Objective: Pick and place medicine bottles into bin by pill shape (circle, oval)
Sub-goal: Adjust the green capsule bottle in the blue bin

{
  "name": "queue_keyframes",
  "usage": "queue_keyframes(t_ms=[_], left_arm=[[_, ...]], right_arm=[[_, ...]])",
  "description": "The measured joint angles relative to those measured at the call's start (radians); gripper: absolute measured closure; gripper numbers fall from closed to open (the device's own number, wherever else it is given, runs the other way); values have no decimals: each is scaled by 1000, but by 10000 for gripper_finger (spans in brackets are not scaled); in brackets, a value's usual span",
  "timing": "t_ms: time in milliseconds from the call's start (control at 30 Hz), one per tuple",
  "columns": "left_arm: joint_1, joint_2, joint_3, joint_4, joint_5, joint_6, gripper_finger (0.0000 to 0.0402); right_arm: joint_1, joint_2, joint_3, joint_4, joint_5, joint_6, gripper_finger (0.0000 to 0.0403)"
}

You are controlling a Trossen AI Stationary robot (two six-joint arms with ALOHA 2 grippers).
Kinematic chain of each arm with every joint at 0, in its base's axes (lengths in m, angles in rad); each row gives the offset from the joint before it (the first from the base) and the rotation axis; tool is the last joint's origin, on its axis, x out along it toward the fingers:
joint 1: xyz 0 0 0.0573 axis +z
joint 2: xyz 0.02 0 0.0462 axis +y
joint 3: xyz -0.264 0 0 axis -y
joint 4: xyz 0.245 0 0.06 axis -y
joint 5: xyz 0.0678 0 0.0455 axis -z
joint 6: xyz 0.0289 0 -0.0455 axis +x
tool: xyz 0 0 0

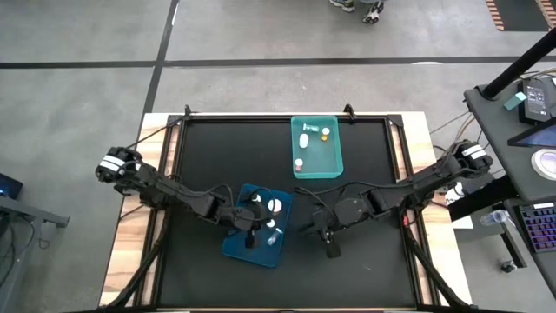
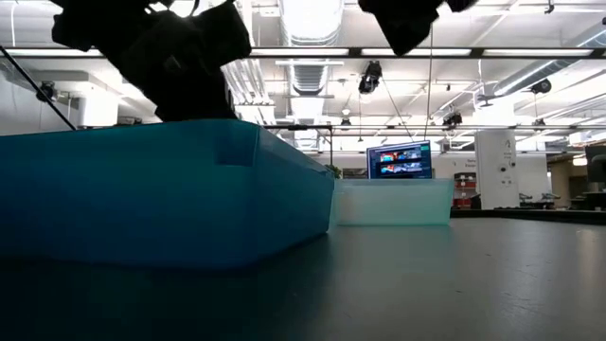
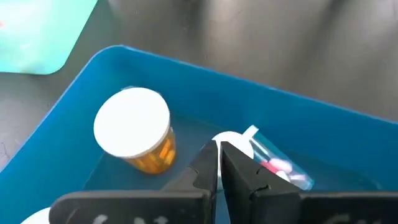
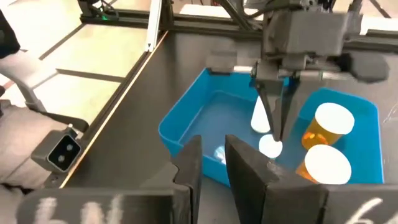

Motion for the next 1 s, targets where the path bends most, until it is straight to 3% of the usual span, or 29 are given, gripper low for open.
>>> queue_keyframes(t_ms=[1000], left_arm=[[1, 7, 0, -8, 34, -53, 402]], right_arm=[[0, 6, -27, 29, -1, 18, 344]])
